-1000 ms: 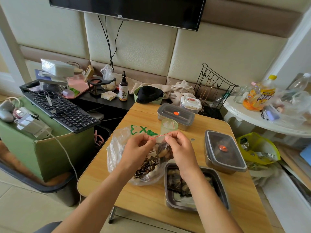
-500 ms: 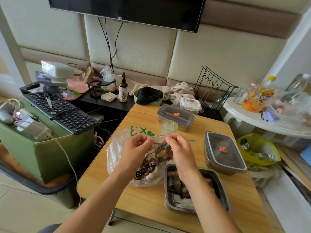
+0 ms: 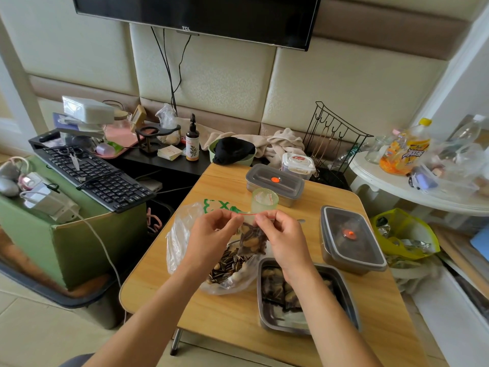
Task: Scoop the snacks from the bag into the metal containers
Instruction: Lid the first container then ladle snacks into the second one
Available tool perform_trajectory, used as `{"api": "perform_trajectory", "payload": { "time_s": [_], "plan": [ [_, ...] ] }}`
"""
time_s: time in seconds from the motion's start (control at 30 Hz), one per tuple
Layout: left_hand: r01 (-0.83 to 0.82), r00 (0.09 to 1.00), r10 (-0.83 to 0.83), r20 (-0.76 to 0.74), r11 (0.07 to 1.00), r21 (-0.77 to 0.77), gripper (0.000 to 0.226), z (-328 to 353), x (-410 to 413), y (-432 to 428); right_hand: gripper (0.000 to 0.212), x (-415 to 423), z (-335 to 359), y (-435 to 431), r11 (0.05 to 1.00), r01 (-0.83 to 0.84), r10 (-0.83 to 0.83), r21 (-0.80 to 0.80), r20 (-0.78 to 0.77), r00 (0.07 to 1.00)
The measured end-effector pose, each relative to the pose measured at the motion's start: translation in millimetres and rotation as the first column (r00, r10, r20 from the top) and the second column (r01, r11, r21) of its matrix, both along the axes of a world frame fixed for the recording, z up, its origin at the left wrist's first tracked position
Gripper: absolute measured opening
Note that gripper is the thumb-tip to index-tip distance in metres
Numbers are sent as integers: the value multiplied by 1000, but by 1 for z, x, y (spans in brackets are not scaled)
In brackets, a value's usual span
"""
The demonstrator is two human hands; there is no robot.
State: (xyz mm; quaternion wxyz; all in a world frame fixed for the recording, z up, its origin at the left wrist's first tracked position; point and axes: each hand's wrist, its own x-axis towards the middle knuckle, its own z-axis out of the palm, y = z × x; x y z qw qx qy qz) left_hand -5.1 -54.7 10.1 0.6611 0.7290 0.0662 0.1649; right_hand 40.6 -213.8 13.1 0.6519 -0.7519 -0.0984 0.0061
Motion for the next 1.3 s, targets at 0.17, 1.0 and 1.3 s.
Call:
{"api": "perform_trajectory", "payload": {
  "time_s": [0.17, 1.0, 1.3],
  "plan": [
    [10, 1000, -11, 9, 998, 55, 11, -4, 3, 0, 12, -1, 0, -1, 999, -7, 8, -34, 30, 1000],
    [93, 995, -94, -30, 995, -32, 9, -3, 1, -2, 7, -1, -1, 1, 998, -51, 52, -21, 36, 998],
    [73, 995, -78, -58, 993, -89, 12, 0, -3, -2, 12, -2, 0, 3, 992, -30, 42, -123, 101, 994]
  ]
}}
